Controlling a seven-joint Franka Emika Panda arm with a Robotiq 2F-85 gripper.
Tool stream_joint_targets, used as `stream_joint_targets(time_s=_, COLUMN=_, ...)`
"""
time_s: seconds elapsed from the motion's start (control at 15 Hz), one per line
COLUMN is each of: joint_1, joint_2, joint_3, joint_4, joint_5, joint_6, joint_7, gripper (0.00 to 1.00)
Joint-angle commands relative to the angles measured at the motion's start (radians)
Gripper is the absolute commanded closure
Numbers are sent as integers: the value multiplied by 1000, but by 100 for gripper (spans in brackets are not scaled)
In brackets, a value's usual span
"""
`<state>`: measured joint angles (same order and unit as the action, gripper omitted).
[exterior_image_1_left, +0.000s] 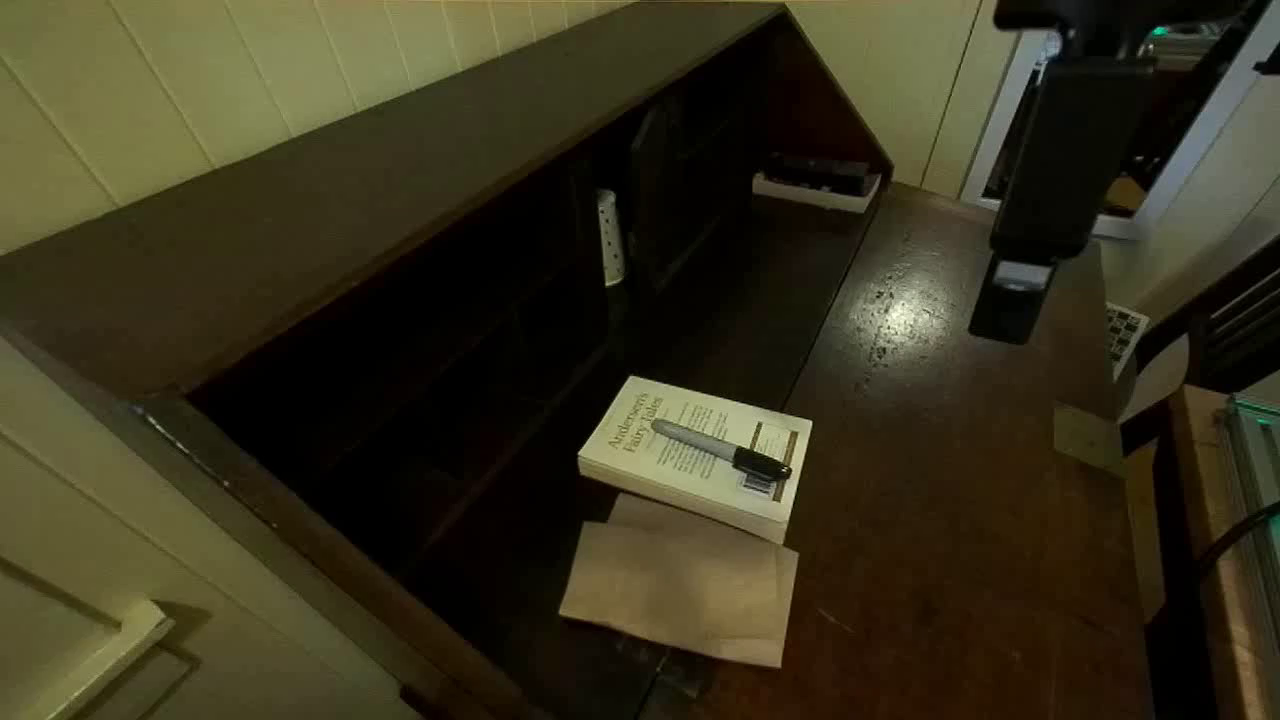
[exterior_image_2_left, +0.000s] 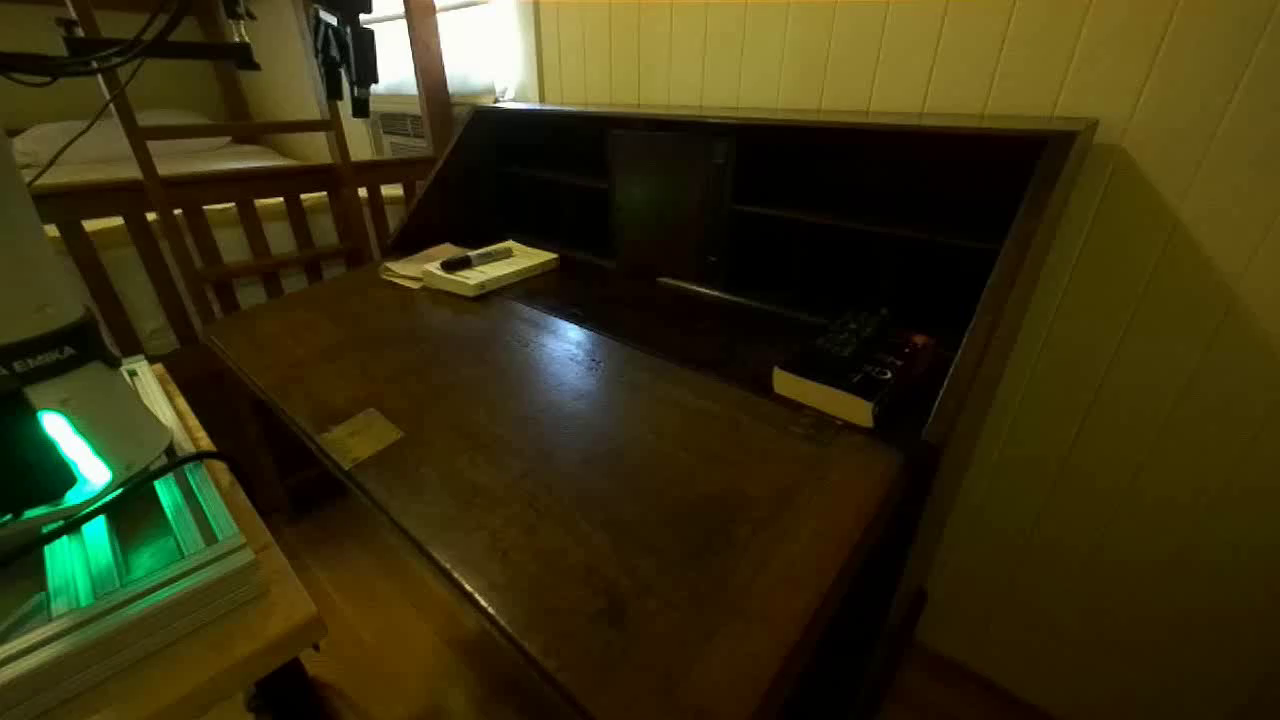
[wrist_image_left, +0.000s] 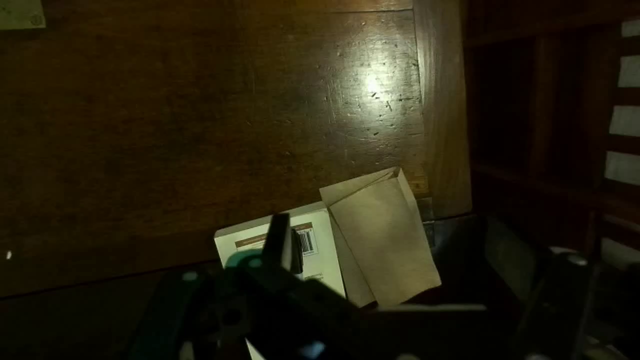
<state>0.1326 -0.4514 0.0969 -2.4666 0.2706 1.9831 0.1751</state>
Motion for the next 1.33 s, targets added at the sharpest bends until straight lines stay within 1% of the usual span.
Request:
stream_joint_targets(time_s=0.0, joint_1=-9, joint_2=0, joint_3=8, joint_4=2, joint_5=3, joint_6=-3, joint_7=-3, gripper=0)
stream_joint_targets(time_s=0.67, joint_1=-9, joint_2=0, joint_3=8, joint_4=2, joint_5=3, joint_6=-3, joint_7=-3, gripper=0)
stream_joint_targets(time_s=0.87, joint_1=-48, joint_2=30, joint_3=-1, joint_4=21, joint_5=-32, joint_6=32, joint_7=21, gripper=0)
stream_joint_targets(time_s=1.07, joint_1=-91, joint_2=53, joint_3=0, joint_4=39, joint_5=-85, joint_6=114, joint_7=28, gripper=0)
stream_joint_targets(time_s=1.27, joint_1=-119, joint_2=135, joint_3=-7, joint_4=94, joint_5=-130, joint_6=192, joint_7=18, gripper=0)
